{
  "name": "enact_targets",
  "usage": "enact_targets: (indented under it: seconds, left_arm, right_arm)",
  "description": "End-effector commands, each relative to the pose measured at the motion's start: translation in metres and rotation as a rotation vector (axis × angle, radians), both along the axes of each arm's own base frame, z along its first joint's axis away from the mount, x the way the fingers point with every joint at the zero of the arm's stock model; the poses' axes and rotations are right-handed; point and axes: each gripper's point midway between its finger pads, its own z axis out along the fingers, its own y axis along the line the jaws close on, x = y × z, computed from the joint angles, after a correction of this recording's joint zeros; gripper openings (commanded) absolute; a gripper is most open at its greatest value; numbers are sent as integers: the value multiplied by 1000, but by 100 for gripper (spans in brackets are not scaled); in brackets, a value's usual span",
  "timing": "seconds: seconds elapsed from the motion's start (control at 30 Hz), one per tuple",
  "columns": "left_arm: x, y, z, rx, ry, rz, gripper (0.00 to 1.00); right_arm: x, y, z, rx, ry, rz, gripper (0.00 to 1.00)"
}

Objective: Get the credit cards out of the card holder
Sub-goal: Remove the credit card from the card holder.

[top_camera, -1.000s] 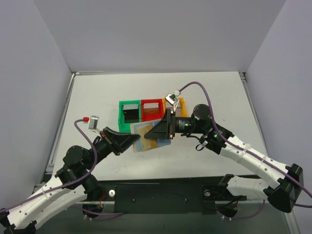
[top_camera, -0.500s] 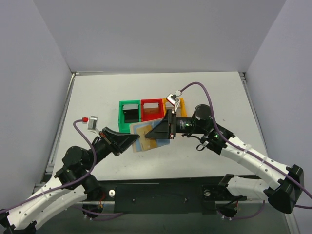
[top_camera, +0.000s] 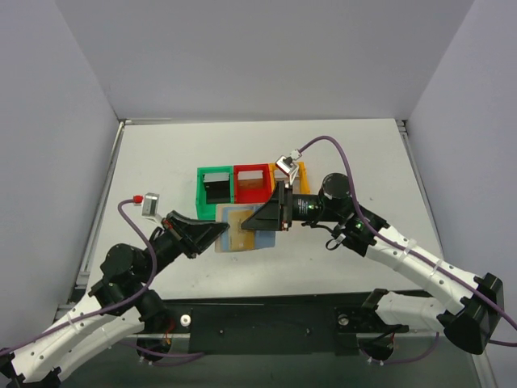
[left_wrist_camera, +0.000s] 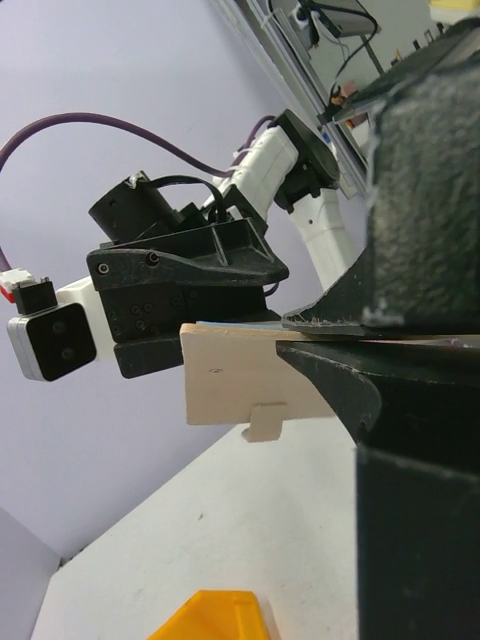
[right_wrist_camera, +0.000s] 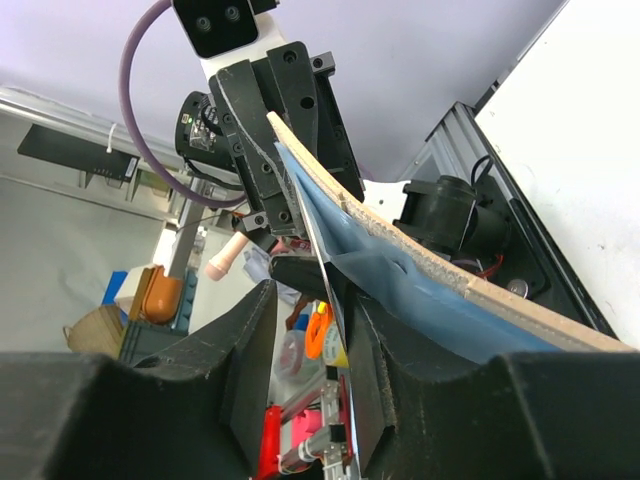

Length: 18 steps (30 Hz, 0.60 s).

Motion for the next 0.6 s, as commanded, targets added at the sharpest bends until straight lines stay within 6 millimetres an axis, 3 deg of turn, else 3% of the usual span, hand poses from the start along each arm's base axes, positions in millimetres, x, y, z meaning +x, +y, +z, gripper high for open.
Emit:
enact_targets:
  seconds: [0.0,0.17,0.33,0.47,0.57]
  left_arm:
    - [-2,2,16,-51,-43,-3,5]
    - [0,-3,16,-55,-35,-12,0]
    - [2,-4,17,-54,-33,-9,14]
    - [2,0,16,-55,-31,6,19]
    - [1,4,18,-61,-36,16,20]
  right_arm:
    - [-5,-2,18,64,-47,27,28]
    - [-7,1,18,62,-45,37,22]
    - [-6,1,16,54,-45,32,10]
    - [-6,-1,15,50,-48,24,0]
    - [-4,-2,15,47,-51,18,0]
